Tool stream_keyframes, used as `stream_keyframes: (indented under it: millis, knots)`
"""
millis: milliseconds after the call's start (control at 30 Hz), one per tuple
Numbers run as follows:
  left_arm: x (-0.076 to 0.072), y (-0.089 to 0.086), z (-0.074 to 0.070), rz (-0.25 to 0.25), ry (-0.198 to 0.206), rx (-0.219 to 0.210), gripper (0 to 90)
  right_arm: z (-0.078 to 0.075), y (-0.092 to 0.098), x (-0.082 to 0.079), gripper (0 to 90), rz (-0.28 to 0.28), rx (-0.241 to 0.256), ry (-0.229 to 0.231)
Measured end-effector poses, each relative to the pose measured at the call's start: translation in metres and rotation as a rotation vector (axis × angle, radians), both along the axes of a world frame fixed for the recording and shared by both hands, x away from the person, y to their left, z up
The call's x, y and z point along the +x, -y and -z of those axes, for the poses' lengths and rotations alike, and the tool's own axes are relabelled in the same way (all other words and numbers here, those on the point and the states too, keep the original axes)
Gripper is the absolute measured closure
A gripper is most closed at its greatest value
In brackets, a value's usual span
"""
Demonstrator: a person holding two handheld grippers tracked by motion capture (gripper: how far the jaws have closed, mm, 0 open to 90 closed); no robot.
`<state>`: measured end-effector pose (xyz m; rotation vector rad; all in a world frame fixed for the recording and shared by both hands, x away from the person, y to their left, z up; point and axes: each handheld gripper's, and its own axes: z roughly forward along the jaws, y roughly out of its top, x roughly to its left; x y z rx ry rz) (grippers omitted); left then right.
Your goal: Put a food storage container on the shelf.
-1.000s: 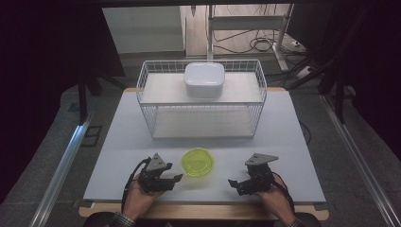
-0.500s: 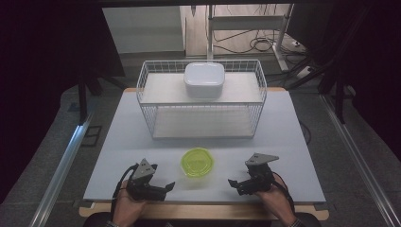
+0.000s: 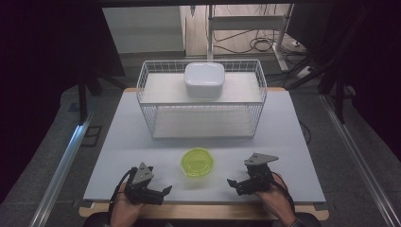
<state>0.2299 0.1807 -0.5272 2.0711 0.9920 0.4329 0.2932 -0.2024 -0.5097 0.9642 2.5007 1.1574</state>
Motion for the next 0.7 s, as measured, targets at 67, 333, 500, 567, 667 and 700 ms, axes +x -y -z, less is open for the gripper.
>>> stream_keyframes:
  millis: [67, 333, 500, 567, 667, 700]
  knots:
    - [0.0, -0.001, 0.0, -0.002, 0.0, 0.0, 2.2, 0.001, -0.001, 0.001, 0.5, 0.003, 0.0, -0.01]
    - [0.002, -0.002, 0.001, -0.009, 0.002, -0.007, 2.3, -0.003, -0.003, 0.01, 1.0, -0.012, 0.06, -0.032]
    - [0.003, -0.003, 0.002, -0.012, 0.003, -0.009, 2.3, -0.01, -0.008, 0.021, 1.4, -0.004, 0.085, -0.072]
    - [0.003, -0.002, 0.003, -0.008, -0.002, -0.008, 2.3, -0.011, -0.01, 0.024, 1.4, 0.006, 0.108, -0.094]
    - [0.003, 0.0, 0.003, 0.0, -0.003, 0.001, 2.3, -0.014, -0.016, 0.031, 2.1, 0.014, 0.112, -0.144]
    - [0.003, 0.001, 0.003, 0.003, -0.004, 0.006, 2.3, -0.015, -0.018, 0.033, 3.5, 0.011, 0.109, -0.153]
